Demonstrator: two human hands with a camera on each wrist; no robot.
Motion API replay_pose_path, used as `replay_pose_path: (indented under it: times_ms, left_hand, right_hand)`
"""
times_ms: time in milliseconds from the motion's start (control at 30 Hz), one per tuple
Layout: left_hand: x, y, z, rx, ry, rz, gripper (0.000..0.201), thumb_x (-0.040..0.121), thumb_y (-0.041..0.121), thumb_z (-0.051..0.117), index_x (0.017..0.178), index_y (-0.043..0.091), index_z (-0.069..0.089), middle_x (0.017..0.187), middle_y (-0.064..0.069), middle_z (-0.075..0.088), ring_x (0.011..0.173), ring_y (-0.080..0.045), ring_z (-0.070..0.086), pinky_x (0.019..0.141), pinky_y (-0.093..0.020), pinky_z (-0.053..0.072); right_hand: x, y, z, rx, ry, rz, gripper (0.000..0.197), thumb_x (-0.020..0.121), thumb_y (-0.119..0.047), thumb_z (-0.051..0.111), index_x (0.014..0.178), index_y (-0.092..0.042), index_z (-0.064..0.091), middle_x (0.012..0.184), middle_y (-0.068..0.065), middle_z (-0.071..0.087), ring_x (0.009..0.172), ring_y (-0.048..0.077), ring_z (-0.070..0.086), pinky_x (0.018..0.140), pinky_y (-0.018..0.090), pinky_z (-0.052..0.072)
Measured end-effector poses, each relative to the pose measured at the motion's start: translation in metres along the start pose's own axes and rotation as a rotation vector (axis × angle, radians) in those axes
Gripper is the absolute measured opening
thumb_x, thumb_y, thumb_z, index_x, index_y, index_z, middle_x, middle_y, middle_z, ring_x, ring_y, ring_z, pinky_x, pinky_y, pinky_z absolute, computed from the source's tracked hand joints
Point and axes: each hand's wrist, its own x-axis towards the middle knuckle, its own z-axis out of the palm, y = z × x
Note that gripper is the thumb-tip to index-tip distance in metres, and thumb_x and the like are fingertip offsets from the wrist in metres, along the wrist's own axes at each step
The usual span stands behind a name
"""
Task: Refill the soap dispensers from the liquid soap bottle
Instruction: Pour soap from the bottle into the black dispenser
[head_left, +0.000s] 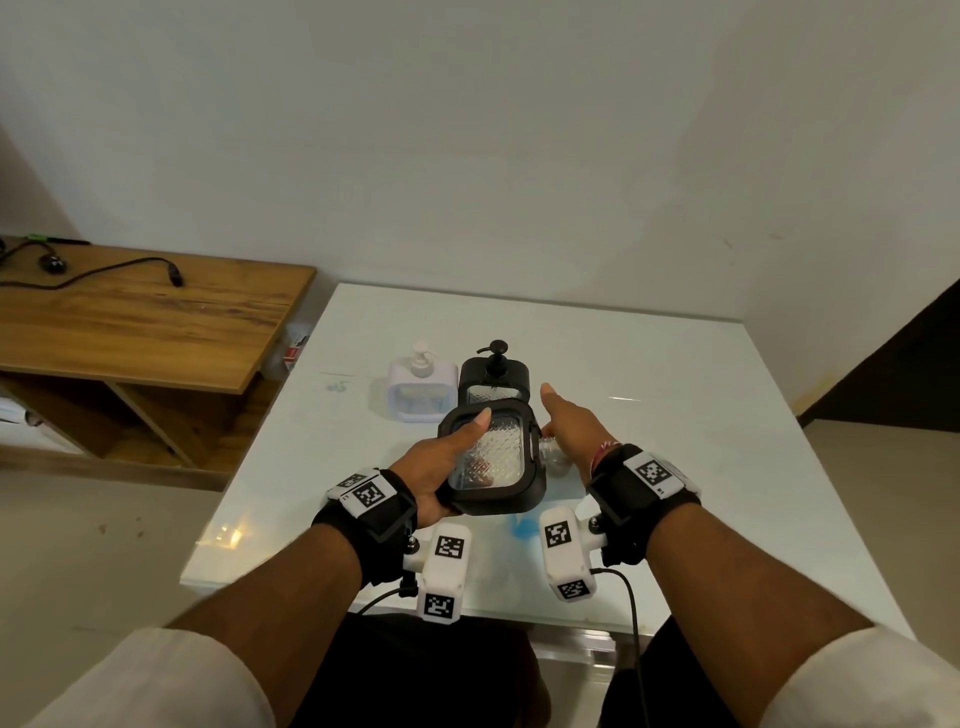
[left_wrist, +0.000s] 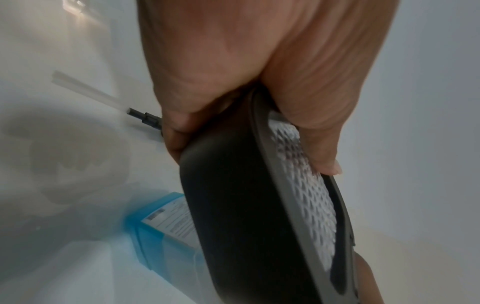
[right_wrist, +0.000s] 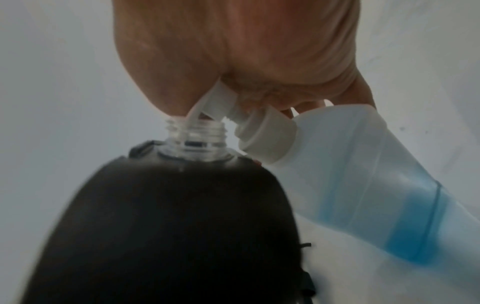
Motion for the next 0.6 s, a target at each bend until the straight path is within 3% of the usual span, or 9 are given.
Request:
replay_pose_path:
  times_ms: [67,133,200,267,333,433,600]
  left_hand:
    - [0.0012,0.0014,-0.0007,0.003,0.002,0.009,0.048,0.081,0.041,0.071,0.119,0.010,0.070,0.110,-0.014,0.077,0.089,-0.027,0.077,0.075,-0.039,0.061]
    - [0.0016,0.0011,-0.0006,0.012,0.008,0.002,0.044,0.087,0.041,0.070,0.119,0.011,0.070,0.107,-0.013,0.078,0.086,-0.027,0.078,0.074,-0.039,0.061]
    - [0.0009,0.0002,0.0005,0.018,0.014,0.002,0.039,0.093,0.041,0.067,0.118,0.012,0.070,0.105,-0.012,0.078,0.084,-0.026,0.078,0.069,-0.038,0.062]
    - [0.0019,0.0002,0.0003,0.023,0.020,0.005,0.040,0.091,0.042,0.067,0.117,0.012,0.070,0.107,-0.012,0.078,0.086,-0.026,0.078,0.074,-0.039,0.061]
    - [0.0028,0.0001,-0.0021,0.038,0.024,0.001,0.040,0.089,0.042,0.068,0.115,0.011,0.071,0.108,-0.012,0.078,0.087,-0.026,0.078,0.076,-0.040,0.060]
    - [0.0026,0.0023,-0.0033,0.031,0.016,-0.005,0.039,0.087,0.039,0.070,0.112,0.009,0.071,0.103,-0.014,0.078,0.082,-0.026,0.078,0.065,-0.037,0.063]
    - [0.0046,0.0022,-0.0035,0.029,0.035,-0.014,0.031,0.097,0.036,0.064,0.109,0.008,0.071,0.095,-0.013,0.079,0.076,-0.025,0.078,0.057,-0.035,0.062]
  right_hand:
    - [-0.0005,-0.0013,0.0006,-0.090,-0.004,-0.017,0.060,0.104,-0.048,0.024,0.126,-0.003,0.056,0.130,0.022,0.057,0.120,0.036,0.053,0.106,0.039,0.037]
    - [-0.0018,-0.0010,0.0007,-0.103,-0.003,-0.012,0.054,0.106,-0.041,0.022,0.130,-0.004,0.053,0.131,0.021,0.056,0.119,0.035,0.052,0.103,0.036,0.036]
    - [0.0018,0.0003,-0.0004,-0.093,0.011,-0.020,0.053,0.105,-0.041,0.024,0.125,-0.003,0.055,0.129,0.021,0.056,0.118,0.034,0.052,0.103,0.036,0.036]
    - [0.0027,0.0015,-0.0008,0.000,0.022,-0.018,0.055,0.103,-0.049,0.027,0.112,-0.005,0.059,0.123,0.019,0.060,0.114,0.033,0.055,0.105,0.039,0.038]
    - [0.0034,0.0014,0.0016,0.041,-0.003,-0.010,0.060,0.102,-0.054,0.025,0.118,-0.007,0.059,0.123,0.017,0.060,0.111,0.030,0.054,0.108,0.042,0.036]
    - [0.0003,-0.0002,0.0017,0.019,-0.017,-0.008,0.064,0.102,-0.054,0.023,0.125,-0.005,0.057,0.129,0.018,0.057,0.116,0.030,0.052,0.109,0.041,0.034]
    - [0.0031,0.0000,0.0026,-0.174,-0.003,-0.024,0.060,0.104,-0.048,0.024,0.129,-0.004,0.056,0.131,0.020,0.056,0.119,0.033,0.051,0.095,0.033,0.034]
